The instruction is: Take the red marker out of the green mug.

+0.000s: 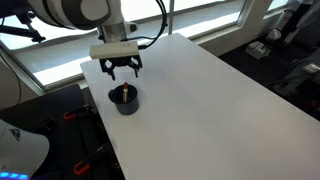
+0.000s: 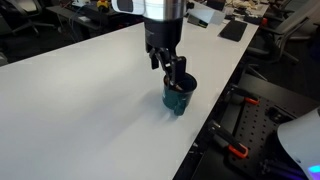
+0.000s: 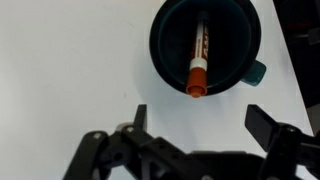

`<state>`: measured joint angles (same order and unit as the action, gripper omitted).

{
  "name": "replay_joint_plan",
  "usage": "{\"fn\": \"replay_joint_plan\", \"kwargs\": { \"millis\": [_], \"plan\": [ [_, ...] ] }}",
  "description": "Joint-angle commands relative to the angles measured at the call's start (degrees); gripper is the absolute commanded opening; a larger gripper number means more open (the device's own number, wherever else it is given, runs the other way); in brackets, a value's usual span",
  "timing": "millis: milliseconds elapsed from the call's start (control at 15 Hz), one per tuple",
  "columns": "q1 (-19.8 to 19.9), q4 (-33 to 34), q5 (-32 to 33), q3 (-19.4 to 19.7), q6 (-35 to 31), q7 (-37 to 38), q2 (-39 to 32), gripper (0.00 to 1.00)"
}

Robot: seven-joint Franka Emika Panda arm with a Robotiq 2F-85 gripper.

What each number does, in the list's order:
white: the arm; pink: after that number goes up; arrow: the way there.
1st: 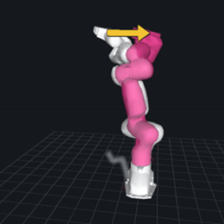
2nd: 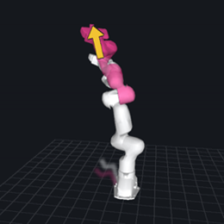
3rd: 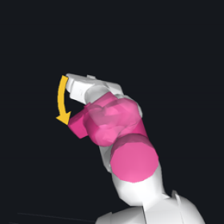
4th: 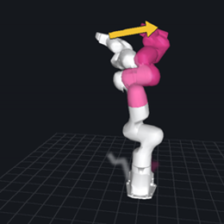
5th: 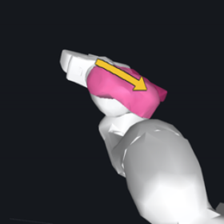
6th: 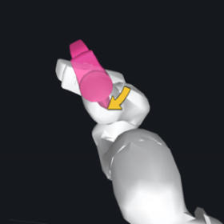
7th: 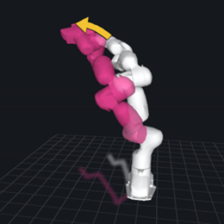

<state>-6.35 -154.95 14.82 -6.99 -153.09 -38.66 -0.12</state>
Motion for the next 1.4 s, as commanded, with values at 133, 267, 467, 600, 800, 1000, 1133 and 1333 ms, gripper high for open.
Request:
{"fn": "replay_joint_plan", "kwargs": {
  "millis": [133,267,467,600,800,1000,1133,1333],
  "plan": [
    [-0.15,-5.3,-6.97,0.82,-10.13,-1.52,2.88,1.0],
    [-0.31,-4.51,-9.59,1.21,-12.75,-2.4,1.83,1.0],
    [-0.5,-4.13,-14.5,1.57,-15.0,-4.87,1.34,1.0],
    [-1.05,-4.02,-20.31,1.48,-15.26,-9.0,0.8,1.0],
    [-1.28,-3.96,-29.62,1.14,-13.44,-16.68,0.77,1.0],
    [-0.74,-3.94,-34.03,0.94,-12.4,-20.87,0.64,1.0],
    [-0.56,-3.95,-35.41,0.8,-11.95,-22.4,0.37,1.0],
    [-0.4,-3.96,-36.37,0.53,-10.69,-23.73,-0.09,1.0]
  ]
}}
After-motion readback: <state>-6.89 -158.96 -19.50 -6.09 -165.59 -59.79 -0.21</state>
